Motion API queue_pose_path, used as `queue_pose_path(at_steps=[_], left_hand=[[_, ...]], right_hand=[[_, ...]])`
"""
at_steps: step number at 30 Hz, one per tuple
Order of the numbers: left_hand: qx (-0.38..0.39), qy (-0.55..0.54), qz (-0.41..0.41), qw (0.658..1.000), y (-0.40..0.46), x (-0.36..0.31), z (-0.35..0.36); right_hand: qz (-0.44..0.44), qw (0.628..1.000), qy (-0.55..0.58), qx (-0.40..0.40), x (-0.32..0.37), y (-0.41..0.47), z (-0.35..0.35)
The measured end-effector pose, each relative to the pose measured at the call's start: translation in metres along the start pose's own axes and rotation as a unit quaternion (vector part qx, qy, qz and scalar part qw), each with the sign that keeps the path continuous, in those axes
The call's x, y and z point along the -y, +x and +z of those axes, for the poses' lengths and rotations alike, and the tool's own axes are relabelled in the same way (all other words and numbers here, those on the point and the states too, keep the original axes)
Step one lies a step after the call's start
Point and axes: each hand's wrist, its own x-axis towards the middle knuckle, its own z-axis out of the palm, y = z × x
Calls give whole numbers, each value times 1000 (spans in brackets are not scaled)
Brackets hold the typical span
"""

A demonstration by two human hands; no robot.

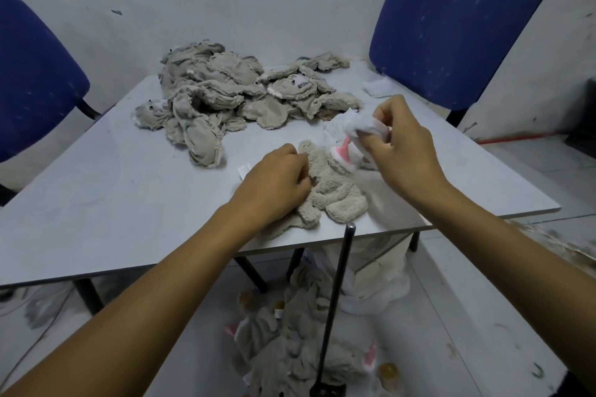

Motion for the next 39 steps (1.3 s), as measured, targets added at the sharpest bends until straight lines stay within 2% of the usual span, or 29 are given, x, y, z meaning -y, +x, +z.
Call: queue_pose_path(at_steps=[4,7,10,13,17,23,28,34,37,39], left_hand=[[-62,-42,-9,997,1,-11,0],[-49,-105,-46,992,1,-13,-1],[-3,-177,-99,979,-3,-10,2],[23,-279,-151,948,-5,-5,4],[22,-446,-217,868,-8,-2,5],[-29,-509,-249,824,-10,-1,6],[-44,-497,-224,837,-19,-3,6],[-60,-442,-169,879,-27,-10,12],[-90,-415,-160,891,-28,-14,16],[-111,-397,-177,894,-25,-14,16]], right_hand=[[-56,998,27,19,16,-15,17],[-77,997,0,31,14,-24,34],[-61,998,-12,32,7,-31,41],[-68,996,-23,44,0,-40,46],[-71,996,-27,45,-3,-43,48],[-104,989,-53,88,-2,-48,55],[-100,989,-43,101,-2,-49,56],[-62,994,-62,70,0,-41,57],[-50,998,-11,33,1,-45,51],[-63,996,5,64,1,-46,47]])
